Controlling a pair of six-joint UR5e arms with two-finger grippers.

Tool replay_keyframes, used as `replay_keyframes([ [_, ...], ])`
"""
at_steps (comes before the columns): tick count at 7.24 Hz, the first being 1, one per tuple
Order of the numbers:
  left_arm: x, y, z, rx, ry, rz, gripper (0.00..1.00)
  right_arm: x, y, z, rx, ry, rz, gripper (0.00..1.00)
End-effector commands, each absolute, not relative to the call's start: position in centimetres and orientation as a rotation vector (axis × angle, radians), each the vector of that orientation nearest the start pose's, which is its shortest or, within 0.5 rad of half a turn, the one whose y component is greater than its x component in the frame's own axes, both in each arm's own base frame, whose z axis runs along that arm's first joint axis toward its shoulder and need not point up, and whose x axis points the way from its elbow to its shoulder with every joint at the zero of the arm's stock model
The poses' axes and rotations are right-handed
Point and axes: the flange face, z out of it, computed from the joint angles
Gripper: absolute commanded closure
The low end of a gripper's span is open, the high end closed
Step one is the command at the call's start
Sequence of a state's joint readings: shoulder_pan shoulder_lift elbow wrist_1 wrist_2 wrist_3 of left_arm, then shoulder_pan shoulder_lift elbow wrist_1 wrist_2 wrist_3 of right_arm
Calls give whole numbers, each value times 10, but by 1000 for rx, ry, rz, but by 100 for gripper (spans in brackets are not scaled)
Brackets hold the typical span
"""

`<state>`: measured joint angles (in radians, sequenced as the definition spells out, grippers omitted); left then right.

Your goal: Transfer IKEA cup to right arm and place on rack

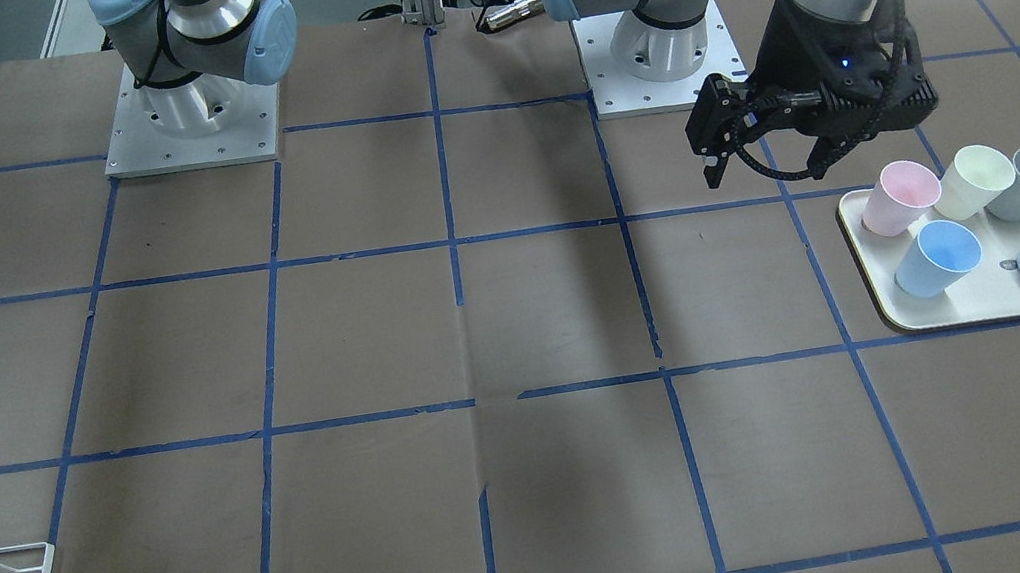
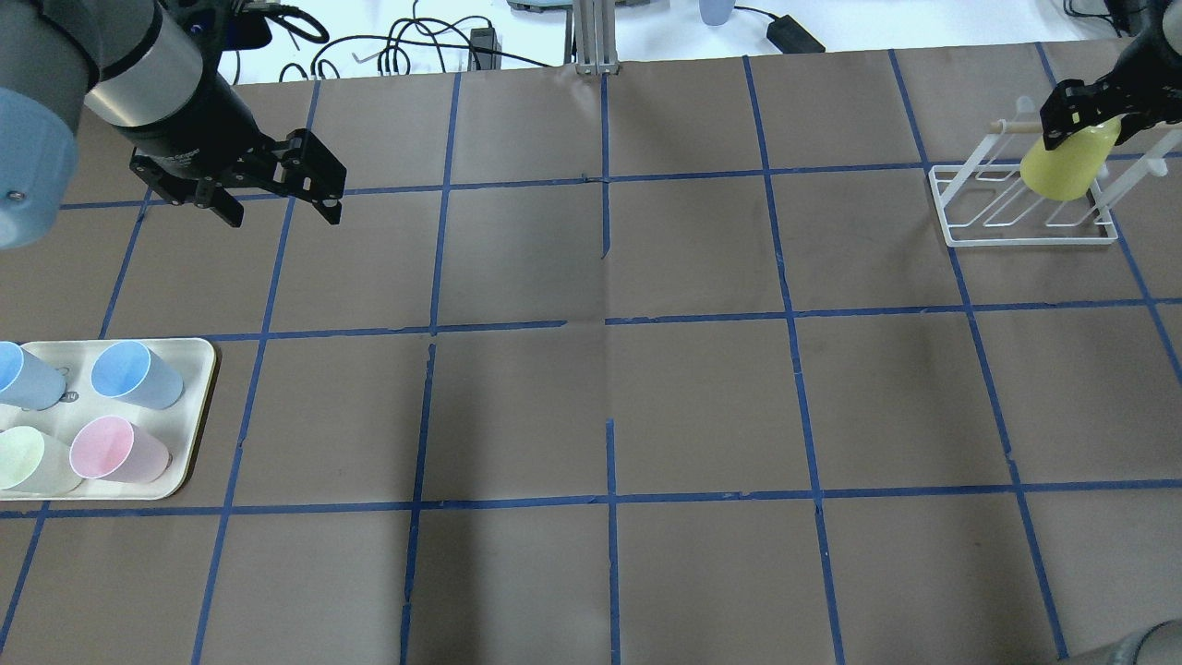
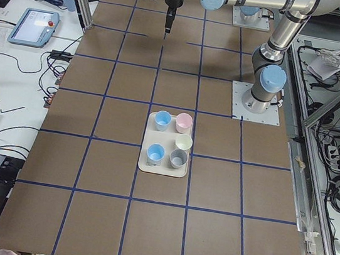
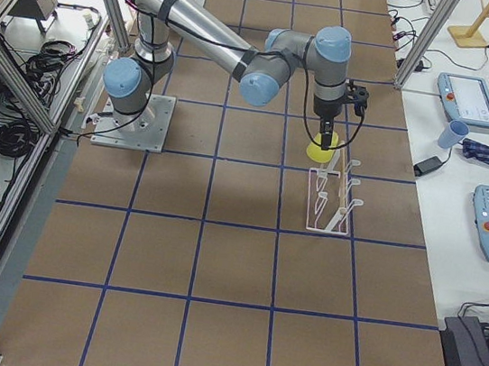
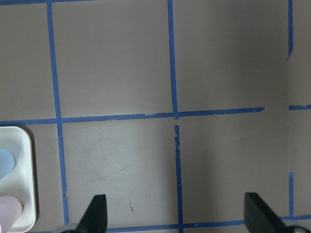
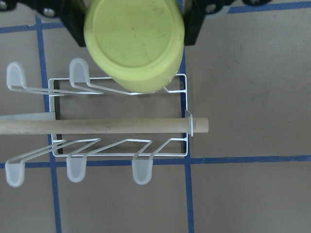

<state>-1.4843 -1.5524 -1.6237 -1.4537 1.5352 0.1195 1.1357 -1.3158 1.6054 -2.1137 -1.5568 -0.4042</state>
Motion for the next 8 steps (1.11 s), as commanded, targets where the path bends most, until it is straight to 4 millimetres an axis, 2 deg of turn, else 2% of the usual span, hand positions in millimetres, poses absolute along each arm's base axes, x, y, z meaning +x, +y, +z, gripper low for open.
replay_keyframes([
  [1,-93,-503,483,51,3166,-137,0,-134,-611,374,35,3188,-366,74],
  [3,-93,-501,483,51,3169,-135,0,-143,-624,340,17,3185,-333,72],
  [4,-94,-501,482,54,3173,-135,0,-145,-626,336,16,3182,-330,69],
  [5,-93,-500,482,51,3171,-133,0,-145,-626,333,14,3182,-323,51],
  [6,-94,-500,482,56,3170,-132,0,-145,-627,335,14,3182,-325,20],
  [7,-94,-499,482,54,3172,-135,0,-145,-629,338,14,3182,-332,0],
  [8,-94,-498,482,54,3174,-133,0,-145,-627,342,14,3186,-328,0],
])
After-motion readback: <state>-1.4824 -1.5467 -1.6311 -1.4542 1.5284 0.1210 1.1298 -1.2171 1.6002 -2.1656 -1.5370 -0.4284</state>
